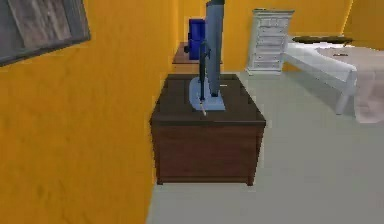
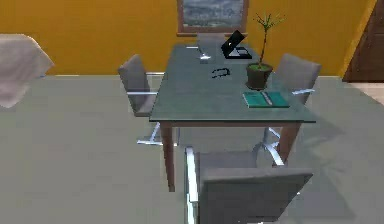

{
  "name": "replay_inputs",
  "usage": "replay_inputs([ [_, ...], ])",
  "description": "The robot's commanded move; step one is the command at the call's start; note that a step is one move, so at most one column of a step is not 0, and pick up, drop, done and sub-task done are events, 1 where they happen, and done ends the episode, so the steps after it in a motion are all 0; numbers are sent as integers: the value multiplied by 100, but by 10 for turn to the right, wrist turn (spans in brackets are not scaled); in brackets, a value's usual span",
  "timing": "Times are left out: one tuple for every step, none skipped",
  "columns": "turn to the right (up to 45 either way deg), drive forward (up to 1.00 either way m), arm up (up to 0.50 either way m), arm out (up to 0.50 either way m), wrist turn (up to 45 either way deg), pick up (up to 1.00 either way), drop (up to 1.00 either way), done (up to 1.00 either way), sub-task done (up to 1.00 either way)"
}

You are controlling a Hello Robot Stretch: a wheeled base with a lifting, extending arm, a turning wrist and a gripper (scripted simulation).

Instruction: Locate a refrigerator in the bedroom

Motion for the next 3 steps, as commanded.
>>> replay_inputs([
  [360,0,0,0,0,0,0,0,0],
  [30,0,0,0,0,0,0,0,0],
  [0,20,0,0,0,0,0,0,0],
])
